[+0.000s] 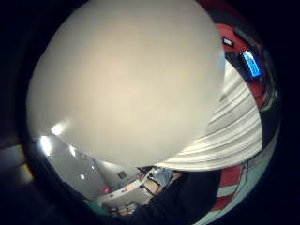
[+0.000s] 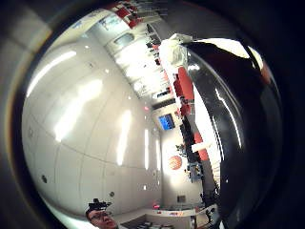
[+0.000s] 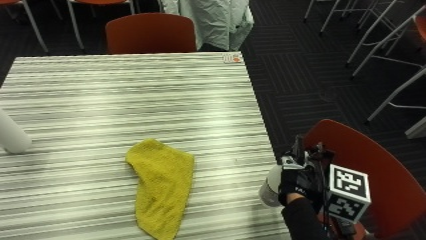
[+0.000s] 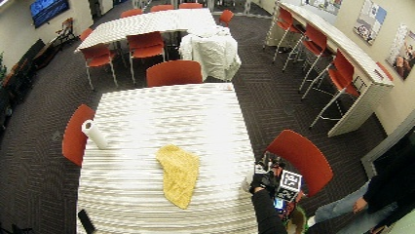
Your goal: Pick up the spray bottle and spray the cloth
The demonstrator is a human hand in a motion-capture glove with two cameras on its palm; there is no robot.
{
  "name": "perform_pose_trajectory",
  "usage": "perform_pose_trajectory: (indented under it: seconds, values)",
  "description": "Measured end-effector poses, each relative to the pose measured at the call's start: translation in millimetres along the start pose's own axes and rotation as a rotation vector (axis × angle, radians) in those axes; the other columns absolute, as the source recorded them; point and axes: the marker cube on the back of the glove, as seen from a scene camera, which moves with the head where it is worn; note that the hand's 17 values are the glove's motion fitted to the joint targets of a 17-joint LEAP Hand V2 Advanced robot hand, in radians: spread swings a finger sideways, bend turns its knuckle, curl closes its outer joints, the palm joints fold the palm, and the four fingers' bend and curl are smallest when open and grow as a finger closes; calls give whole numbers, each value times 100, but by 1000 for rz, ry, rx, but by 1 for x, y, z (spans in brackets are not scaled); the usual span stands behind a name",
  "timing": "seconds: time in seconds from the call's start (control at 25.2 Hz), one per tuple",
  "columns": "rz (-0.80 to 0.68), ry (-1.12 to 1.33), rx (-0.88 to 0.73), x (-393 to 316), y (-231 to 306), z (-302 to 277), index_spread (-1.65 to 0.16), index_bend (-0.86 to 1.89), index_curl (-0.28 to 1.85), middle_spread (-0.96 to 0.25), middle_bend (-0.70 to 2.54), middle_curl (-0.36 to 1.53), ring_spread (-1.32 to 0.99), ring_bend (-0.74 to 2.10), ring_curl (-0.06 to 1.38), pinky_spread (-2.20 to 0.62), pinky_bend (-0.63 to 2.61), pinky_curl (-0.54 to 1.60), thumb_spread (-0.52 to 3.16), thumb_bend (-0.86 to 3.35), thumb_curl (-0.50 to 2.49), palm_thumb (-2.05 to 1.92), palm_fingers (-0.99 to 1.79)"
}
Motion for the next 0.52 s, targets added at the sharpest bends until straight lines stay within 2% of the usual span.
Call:
perform_pose_trajectory:
  seconds: [0.28,0.52]
  values:
    - [-112,-28,-87,-76,15,11,-10,57,54,1,61,53,1,49,43,15,11,12,121,20,69,124,70]
    - [-114,5,-127,-84,20,24,-10,54,54,1,61,54,-1,50,44,15,11,12,120,20,71,123,72]
